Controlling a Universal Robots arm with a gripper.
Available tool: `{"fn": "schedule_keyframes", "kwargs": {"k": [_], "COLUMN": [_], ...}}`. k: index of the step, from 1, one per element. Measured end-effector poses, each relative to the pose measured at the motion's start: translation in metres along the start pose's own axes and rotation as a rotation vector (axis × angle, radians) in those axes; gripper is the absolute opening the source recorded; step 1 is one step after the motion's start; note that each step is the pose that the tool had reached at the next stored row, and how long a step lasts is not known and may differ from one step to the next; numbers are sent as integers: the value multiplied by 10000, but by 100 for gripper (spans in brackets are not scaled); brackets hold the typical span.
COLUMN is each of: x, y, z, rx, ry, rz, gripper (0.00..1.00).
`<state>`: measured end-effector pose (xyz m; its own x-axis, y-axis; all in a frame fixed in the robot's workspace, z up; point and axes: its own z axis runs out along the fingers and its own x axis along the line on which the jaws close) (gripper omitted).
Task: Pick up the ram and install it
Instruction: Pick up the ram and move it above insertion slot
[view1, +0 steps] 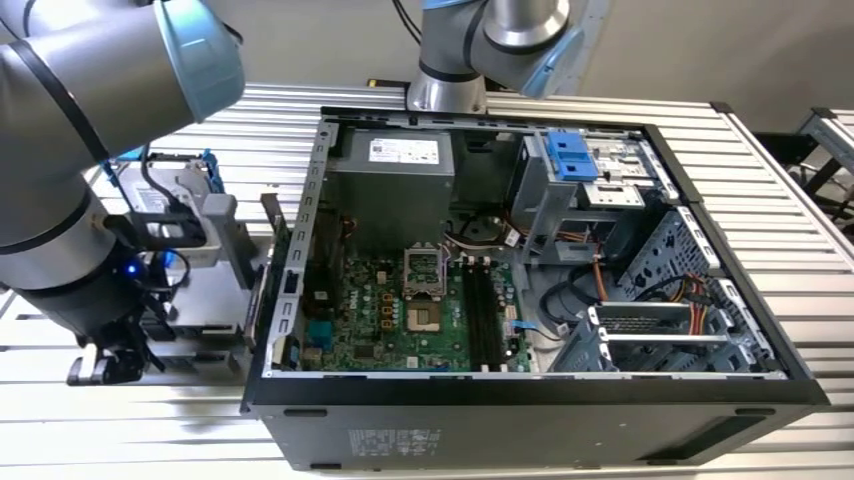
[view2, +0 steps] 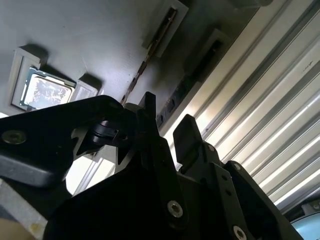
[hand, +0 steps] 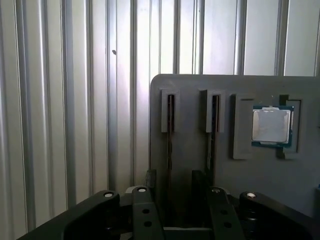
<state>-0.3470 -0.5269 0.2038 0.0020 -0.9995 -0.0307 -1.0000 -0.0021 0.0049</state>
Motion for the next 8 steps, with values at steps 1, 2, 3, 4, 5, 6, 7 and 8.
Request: {"fn": "schedule_keyframes", "kwargs": {"k": [1, 2, 3, 4, 5, 6, 7, 8], "x": [0, 0, 1, 1, 1, 1, 1, 2], "y": [0, 0, 0, 0, 0, 0, 0, 0], "z": [6, 13, 20, 25, 31, 38, 45, 52], "rx": [0, 0, 1, 0, -1, 0, 0, 0], "ry": [1, 1, 0, 1, 1, 0, 0, 0], "rz": [-2, -4, -6, -6, -7, -9, -10, -10], "gripper": [100, 100, 100, 100, 100, 100, 100, 100]}}
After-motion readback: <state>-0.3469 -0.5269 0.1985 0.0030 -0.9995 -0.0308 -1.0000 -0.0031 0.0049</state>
